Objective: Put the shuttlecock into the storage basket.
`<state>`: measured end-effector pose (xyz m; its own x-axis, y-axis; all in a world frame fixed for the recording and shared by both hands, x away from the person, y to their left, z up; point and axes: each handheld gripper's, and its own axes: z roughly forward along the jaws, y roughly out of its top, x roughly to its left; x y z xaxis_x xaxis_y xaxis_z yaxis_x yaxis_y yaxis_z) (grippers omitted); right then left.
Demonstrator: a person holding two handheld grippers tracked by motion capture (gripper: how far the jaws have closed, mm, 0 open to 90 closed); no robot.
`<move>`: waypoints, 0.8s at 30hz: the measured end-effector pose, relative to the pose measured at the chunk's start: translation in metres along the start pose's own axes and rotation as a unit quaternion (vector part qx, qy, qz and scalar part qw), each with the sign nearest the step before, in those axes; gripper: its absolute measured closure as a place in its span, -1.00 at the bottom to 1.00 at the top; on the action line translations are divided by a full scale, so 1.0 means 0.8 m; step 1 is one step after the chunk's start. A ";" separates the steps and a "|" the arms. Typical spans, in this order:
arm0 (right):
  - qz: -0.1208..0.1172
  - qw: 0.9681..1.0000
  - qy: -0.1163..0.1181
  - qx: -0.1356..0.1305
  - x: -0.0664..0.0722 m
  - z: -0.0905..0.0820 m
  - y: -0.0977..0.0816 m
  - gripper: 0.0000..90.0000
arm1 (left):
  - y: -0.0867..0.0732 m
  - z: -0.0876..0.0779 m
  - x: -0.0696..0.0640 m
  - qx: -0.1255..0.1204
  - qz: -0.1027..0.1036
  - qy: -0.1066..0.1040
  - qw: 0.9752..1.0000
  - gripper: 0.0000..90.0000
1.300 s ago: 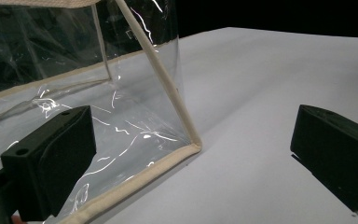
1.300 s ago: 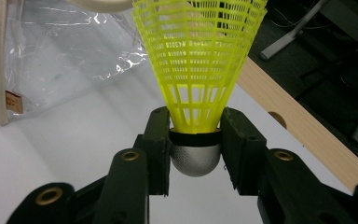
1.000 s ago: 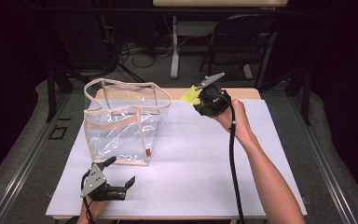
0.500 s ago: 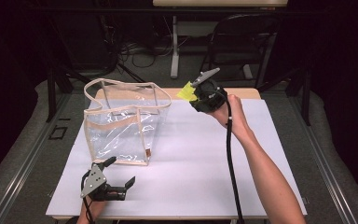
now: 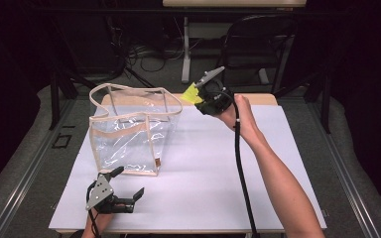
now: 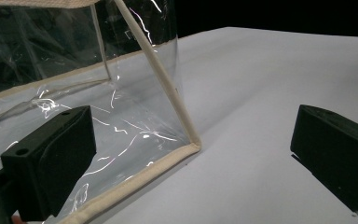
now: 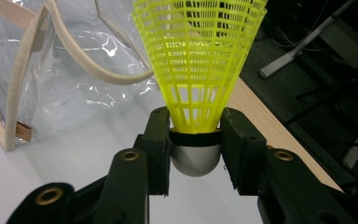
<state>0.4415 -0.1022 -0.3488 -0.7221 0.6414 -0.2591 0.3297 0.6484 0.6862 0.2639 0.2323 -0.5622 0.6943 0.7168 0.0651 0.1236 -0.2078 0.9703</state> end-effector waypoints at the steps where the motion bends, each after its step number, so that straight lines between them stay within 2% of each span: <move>1: 0.000 1.000 0.001 -0.001 0.001 0.000 0.002 0.44 | 0.000 0.000 0.000 0.000 0.000 0.000 1.000 -1.00; 12: -0.016 1.000 0.006 -0.002 0.009 0.010 0.024 0.44 | 0.000 0.000 0.001 0.000 0.000 -0.001 1.000 -1.00; 24: -0.027 0.999 0.021 -0.003 0.017 0.021 0.048 0.44 | 0.000 0.000 0.001 0.001 0.001 -0.002 1.000 -1.00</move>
<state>0.4544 -0.0616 -0.3379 -0.7640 0.5877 -0.2663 0.2868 0.6790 0.6759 0.2643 0.2331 -0.5621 0.6969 0.7141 0.0661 0.1238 -0.2106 0.9697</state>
